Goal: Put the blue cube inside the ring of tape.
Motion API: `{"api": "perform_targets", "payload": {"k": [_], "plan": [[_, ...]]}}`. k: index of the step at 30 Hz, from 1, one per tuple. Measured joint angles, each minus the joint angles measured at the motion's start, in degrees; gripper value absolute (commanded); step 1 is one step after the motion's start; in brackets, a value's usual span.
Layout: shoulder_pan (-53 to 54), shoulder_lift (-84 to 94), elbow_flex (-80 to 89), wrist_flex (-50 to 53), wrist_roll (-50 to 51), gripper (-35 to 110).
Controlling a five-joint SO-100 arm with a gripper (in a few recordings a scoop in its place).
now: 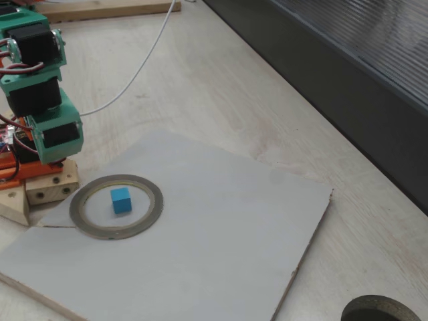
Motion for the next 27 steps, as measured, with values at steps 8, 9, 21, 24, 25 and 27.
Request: {"api": "perform_targets", "payload": {"k": [8, 9, 21, 24, 25, 27], "plan": [[0.1, 0.0, 0.0, 1.1, 0.0, 0], [0.1, 0.0, 0.0, 1.1, 0.0, 0], [0.1, 0.0, 0.0, 1.0, -0.5, 0], [0.1, 0.0, 0.0, 1.0, -0.5, 0], [0.1, 0.0, 0.1, 1.0, -0.5, 0], [0.1, 0.0, 0.8, 1.0, -0.5, 0]]}}
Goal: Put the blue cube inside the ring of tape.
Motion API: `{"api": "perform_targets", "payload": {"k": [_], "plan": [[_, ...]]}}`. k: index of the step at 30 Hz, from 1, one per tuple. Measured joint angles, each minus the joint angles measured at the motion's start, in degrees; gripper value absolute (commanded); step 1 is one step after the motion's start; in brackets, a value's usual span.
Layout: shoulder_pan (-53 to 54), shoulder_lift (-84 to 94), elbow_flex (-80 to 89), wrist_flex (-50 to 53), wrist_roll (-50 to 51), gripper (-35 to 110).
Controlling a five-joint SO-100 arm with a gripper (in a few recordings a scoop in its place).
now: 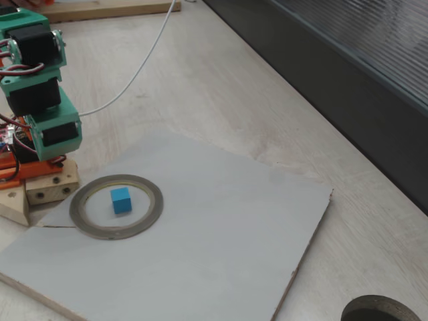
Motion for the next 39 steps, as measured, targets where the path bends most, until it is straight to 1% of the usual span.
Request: {"api": "perform_targets", "payload": {"k": [39], "plan": [[0.1, 0.0, 0.3, 0.0, 0.1, 0]]}}
